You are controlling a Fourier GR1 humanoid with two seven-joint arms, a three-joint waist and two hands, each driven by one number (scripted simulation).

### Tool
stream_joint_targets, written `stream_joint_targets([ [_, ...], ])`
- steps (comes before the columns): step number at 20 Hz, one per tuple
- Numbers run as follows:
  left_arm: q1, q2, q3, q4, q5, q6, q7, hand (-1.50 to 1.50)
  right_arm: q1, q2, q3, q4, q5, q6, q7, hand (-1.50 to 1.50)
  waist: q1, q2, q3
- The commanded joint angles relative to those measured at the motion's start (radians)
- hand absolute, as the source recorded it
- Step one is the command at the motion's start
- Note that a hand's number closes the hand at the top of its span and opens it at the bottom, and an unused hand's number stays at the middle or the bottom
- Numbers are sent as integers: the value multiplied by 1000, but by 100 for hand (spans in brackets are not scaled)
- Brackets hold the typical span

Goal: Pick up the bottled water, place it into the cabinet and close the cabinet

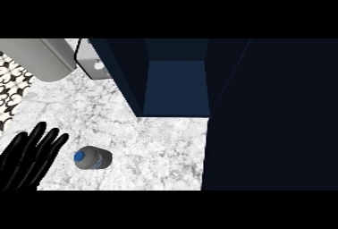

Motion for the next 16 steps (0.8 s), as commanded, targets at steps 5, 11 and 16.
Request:
stream_joint_targets([
  [5,168,18,-6,-275,117,29,167,-150,43,-23,42,-223,-49,-10,194,-150,7,-1,1],
  [11,124,16,-11,-287,89,78,214,-150,41,16,143,-246,63,-70,230,-150,2,-2,1],
  [16,120,28,-10,-272,75,79,230,-150,9,15,185,-311,78,-98,306,-150,1,-2,0],
])
